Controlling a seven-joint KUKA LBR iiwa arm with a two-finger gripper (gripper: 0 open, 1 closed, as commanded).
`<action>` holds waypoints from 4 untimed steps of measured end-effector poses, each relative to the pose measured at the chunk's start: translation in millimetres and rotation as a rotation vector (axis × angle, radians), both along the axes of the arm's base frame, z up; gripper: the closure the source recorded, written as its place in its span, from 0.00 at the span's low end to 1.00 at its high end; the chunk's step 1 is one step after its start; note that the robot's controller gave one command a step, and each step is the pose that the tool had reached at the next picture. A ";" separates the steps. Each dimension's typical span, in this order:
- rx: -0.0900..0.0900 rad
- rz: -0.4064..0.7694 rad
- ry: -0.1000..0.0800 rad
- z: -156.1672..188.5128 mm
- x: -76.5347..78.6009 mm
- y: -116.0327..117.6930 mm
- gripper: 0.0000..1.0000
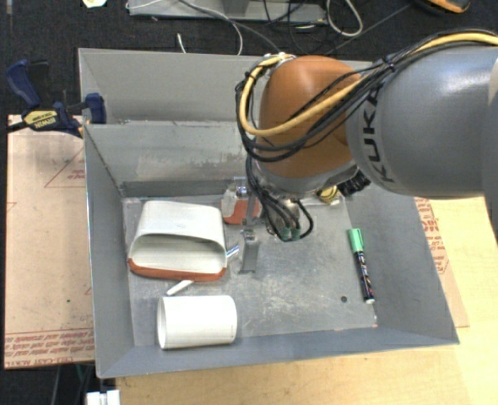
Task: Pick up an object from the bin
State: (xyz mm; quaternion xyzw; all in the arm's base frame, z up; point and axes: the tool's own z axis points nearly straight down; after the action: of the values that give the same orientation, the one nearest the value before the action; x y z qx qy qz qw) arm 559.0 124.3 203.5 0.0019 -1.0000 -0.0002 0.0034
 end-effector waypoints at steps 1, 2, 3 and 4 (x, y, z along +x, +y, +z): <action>0.001 -0.003 -0.008 4.6 1.7 -0.6 0.00; 0.003 0.009 -0.012 -64.7 5.5 -0.5 0.00; 0.009 -0.029 -0.038 -120.4 3.9 4.3 0.00; -0.018 -0.110 -0.015 -125.0 31.7 33.6 0.00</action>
Offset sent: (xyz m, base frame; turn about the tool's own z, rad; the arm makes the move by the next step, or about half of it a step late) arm 0.0058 -0.0022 -0.1017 -0.0175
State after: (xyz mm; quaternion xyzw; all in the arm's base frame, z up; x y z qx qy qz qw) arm 590.7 157.9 78.4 -0.0533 -0.9985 0.0089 -0.0042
